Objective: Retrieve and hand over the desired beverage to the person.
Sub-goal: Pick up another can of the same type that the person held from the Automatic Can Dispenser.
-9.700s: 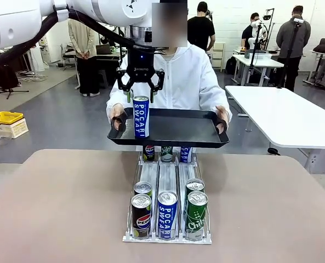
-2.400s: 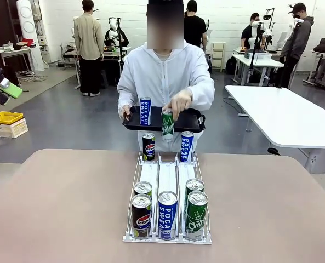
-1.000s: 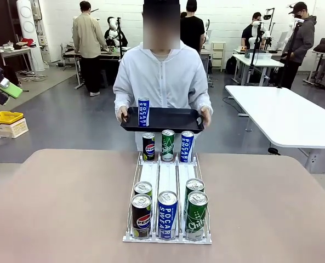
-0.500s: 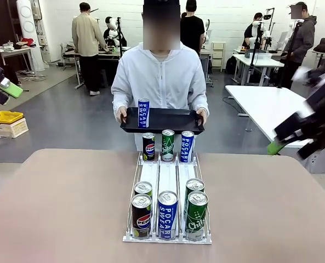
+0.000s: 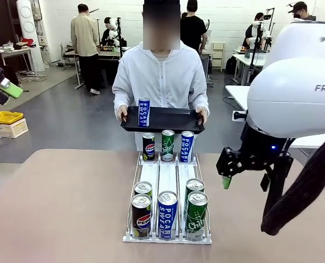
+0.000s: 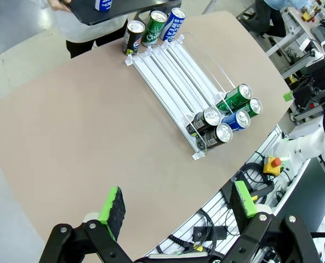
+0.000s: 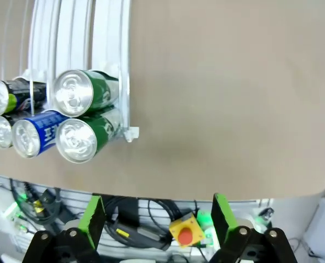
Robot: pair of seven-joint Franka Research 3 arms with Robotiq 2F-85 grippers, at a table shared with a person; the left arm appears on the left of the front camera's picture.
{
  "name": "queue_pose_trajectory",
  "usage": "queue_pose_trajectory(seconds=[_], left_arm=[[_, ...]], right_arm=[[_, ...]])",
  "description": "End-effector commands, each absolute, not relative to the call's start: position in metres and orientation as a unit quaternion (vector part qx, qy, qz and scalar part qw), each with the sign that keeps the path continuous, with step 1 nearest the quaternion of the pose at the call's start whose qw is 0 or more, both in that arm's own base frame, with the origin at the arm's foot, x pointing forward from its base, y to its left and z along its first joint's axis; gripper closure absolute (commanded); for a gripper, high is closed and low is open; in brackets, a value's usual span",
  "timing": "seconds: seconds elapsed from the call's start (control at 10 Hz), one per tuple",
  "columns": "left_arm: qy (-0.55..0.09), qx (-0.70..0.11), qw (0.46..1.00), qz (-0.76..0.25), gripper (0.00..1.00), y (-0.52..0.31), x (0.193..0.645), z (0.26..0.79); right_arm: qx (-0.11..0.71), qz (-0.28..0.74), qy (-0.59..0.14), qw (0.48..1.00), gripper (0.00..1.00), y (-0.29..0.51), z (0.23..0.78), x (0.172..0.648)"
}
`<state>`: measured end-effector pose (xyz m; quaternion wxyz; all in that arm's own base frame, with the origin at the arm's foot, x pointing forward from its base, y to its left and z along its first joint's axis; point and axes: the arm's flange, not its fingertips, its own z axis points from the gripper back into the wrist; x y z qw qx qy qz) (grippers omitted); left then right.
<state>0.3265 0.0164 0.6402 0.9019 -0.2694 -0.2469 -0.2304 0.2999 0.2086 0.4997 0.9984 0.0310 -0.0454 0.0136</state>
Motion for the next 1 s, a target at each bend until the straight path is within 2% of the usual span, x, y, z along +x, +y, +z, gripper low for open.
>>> queue_pose_trajectory(seconds=[0.0,0.1,0.9], left_arm=[[-0.249,-0.274,0.899,-0.233,0.00,0.018,0.327,0.640],[-0.249,-0.274,0.899,-0.233,0.00,0.018,0.327,0.640],[-0.249,-0.274,0.899,-0.233,0.00,0.018,0.327,0.640]], right_arm=[[0.079,0.058,-0.044,0.994,0.00,0.200,0.510,0.306],[0.031,0.014,-0.045,0.998,0.00,0.209,0.500,0.300],[0.020,0.035,-0.046,0.998,0.00,0.222,0.495,0.301]])
